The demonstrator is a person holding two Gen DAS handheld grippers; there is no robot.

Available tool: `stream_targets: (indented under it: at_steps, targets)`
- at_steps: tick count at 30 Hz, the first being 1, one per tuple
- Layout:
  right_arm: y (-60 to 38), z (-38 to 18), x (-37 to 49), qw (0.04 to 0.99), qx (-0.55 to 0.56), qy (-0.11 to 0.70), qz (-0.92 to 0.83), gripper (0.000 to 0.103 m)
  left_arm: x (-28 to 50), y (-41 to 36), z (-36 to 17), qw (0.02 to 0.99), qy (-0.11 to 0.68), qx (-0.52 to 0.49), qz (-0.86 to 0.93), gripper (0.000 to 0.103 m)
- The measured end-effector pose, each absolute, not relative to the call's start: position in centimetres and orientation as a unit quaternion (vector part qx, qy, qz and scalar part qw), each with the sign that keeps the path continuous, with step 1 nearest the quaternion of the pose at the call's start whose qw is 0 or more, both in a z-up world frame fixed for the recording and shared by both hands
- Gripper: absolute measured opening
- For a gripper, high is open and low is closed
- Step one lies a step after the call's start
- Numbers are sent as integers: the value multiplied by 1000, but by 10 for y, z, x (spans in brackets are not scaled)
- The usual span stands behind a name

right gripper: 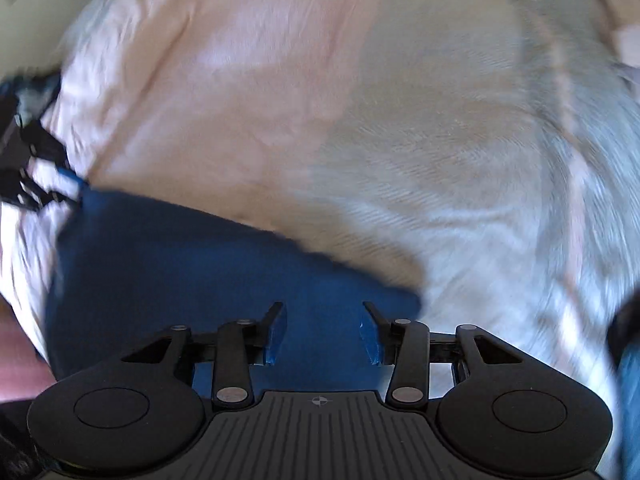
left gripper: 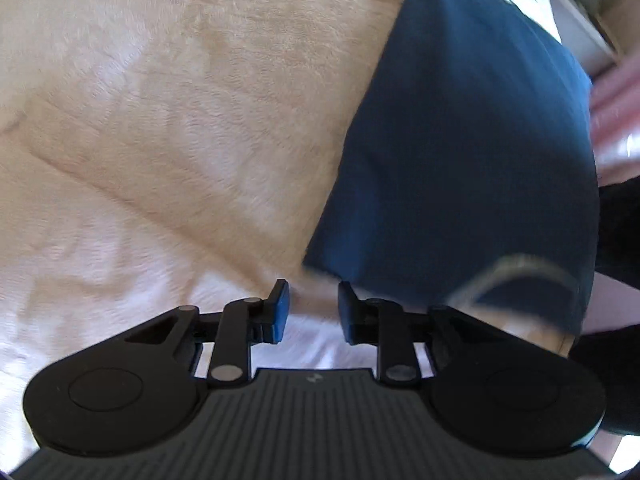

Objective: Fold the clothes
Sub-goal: 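Fold the vest over again with both grippers and open them, then grasp the navy vest edge with the left gripper while the right gripper grasps another edge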

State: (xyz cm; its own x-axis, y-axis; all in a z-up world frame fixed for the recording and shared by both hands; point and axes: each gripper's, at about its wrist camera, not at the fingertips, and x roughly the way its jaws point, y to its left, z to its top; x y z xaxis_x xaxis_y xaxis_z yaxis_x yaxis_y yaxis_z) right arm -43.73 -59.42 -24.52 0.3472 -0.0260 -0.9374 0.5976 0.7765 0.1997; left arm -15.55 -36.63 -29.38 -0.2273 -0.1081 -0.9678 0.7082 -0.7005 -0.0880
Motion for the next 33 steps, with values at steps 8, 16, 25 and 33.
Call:
stream_targets:
  at_steps: [8, 16, 25, 33]
  targets:
    - [-435, -241, -422, 772, 368, 455, -250, 57, -161, -317, -264, 212, 47, 590, -778, 29]
    - [-346, -255, -417, 769, 391, 427, -271, 58, -182, -258, -300, 132, -215, 606, -755, 41]
    - [-280, -259, -406, 753, 405, 370, -363, 58, -183, -249, -341, 102, -345, 550, -754, 41]
    - [-221, -276, -332, 733, 347, 384, -440, 63, -167, -250, -366, 58, -415, 493, -763, 54]
